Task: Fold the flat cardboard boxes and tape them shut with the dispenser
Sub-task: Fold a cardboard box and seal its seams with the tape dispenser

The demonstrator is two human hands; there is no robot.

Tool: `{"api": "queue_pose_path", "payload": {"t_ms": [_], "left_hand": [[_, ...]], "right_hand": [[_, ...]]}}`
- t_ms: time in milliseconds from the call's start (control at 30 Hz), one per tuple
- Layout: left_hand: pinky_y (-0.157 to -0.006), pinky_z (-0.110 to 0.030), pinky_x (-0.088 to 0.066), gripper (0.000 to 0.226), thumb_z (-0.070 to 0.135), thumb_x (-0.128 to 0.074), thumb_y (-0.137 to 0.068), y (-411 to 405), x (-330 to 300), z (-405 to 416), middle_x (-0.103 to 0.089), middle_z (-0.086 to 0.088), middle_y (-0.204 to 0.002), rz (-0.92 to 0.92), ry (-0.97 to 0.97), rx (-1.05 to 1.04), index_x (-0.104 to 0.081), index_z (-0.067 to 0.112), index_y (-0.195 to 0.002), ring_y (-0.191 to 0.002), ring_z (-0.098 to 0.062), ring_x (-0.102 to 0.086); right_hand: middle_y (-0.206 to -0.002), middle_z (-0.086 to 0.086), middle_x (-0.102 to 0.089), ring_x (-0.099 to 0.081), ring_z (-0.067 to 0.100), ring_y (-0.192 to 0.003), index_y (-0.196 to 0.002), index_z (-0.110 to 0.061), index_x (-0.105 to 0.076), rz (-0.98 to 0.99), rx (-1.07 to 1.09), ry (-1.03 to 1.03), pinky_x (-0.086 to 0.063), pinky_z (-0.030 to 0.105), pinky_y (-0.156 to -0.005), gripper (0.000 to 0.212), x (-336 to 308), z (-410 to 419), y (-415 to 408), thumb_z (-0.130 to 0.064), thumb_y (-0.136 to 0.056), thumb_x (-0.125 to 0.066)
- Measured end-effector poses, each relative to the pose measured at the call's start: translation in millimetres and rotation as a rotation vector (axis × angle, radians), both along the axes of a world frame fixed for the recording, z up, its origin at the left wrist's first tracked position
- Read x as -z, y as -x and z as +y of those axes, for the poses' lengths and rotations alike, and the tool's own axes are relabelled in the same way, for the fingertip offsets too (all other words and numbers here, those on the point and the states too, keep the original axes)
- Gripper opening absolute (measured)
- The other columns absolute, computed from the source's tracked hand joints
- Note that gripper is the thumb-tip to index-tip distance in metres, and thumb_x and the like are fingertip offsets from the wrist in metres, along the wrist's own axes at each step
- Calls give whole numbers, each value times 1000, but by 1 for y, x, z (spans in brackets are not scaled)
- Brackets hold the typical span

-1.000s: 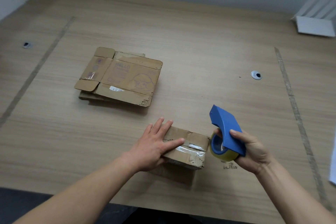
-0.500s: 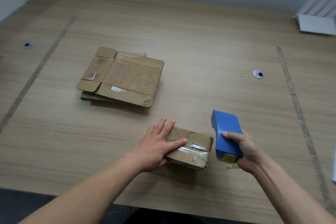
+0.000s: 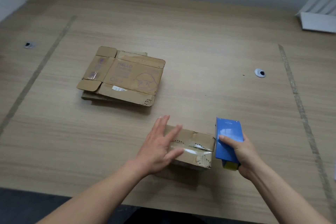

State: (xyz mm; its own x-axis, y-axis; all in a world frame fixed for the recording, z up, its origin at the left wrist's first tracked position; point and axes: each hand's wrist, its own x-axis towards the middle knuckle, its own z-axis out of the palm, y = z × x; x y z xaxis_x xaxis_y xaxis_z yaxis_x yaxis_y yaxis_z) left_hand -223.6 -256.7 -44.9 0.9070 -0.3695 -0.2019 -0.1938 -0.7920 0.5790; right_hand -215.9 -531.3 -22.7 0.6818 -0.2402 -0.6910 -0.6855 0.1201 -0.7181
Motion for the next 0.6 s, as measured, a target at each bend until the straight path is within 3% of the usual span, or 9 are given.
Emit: {"api": "queue_pose_path", "payload": {"t_ms": [133, 233, 300, 367, 400, 433, 500, 533, 600], "left_hand": [[-119, -30, -13, 72, 57, -47, -96, -7, -6, -3, -13, -4, -165, 178, 175, -426, -22, 27, -156, -151, -16, -9], [-116, -37, -29, 66, 57, -44, -98, -18, -3, 1, -39, -6, -155, 377, 202, -593, -39, 18, -151, -143, -23, -35], [-96, -41, -48, 57, 62, -41, -96, -21, -3, 2, -62, -8, -131, 441, 240, -641, -60, 21, -130, -121, -28, -57], [-69, -36, -49, 52, 61, -39, -97, -22, -8, 2, -68, -7, -95, 504, 309, -671, -69, 20, -104, -86, -28, -63], [-62, -35, -47, 51, 62, -40, -96, -22, -9, 2, -66, -7, -88, 543, 351, -682, -69, 20, -100, -77, -27, -60], [-56, -32, -46, 49, 63, -43, -94, -22, -9, 3, -65, -6, -90, 569, 388, -687, -69, 22, -103, -75, -26, -60], [-53, -31, -49, 49, 62, -54, -88, -20, -8, 5, -65, -5, -112, 576, 413, -658, -60, 34, -127, -88, -28, -64], [-58, -33, -54, 56, 55, -60, -87, -19, -8, 5, -63, -3, -122, 563, 399, -628, -50, 38, -139, -94, -27, -64], [-66, -39, -57, 59, 38, -66, -88, -13, -8, 2, -65, -2, -119, 546, 388, -604, -44, 39, -143, -92, -23, -65]], "right_hand": [[-96, 11, -71, -65, 32, -73, -118, -20, -60, 21, 21, 39, -51, 38, -55, 46, 3, -10, 2, -11, -79, -83], [-107, 12, -70, -66, 33, -82, -120, -25, -59, 6, -30, 125, -51, 37, -57, 51, 5, -14, 4, -11, -78, -85], [-110, 9, -68, -66, 33, -87, -126, -28, -55, -14, -84, 176, -49, 34, -59, 60, 5, -12, 5, -10, -77, -85], [-111, 7, -66, -65, 31, -87, -130, -29, -51, -31, -109, 195, -49, 33, -59, 66, 5, -8, 5, -9, -77, -85], [-111, 6, -66, -65, 30, -87, -132, -30, -50, -39, -112, 199, -49, 33, -60, 69, 6, -7, 6, -8, -77, -85], [-111, 5, -66, -65, 29, -87, -132, -30, -49, -44, -115, 199, -49, 33, -60, 70, 7, -5, 6, -8, -77, -85], [-113, 5, -67, -67, 29, -90, -133, -30, -49, -50, -121, 195, -49, 34, -61, 71, 9, -2, 6, -9, -76, -86], [-114, 4, -67, -67, 29, -91, -133, -29, -50, -57, -124, 192, -50, 33, -61, 72, 10, -1, 6, -9, -75, -86], [-114, 3, -67, -68, 28, -91, -133, -31, -49, -83, -136, 190, -51, 33, -59, 74, 10, 4, 4, -7, -74, -87]]}}
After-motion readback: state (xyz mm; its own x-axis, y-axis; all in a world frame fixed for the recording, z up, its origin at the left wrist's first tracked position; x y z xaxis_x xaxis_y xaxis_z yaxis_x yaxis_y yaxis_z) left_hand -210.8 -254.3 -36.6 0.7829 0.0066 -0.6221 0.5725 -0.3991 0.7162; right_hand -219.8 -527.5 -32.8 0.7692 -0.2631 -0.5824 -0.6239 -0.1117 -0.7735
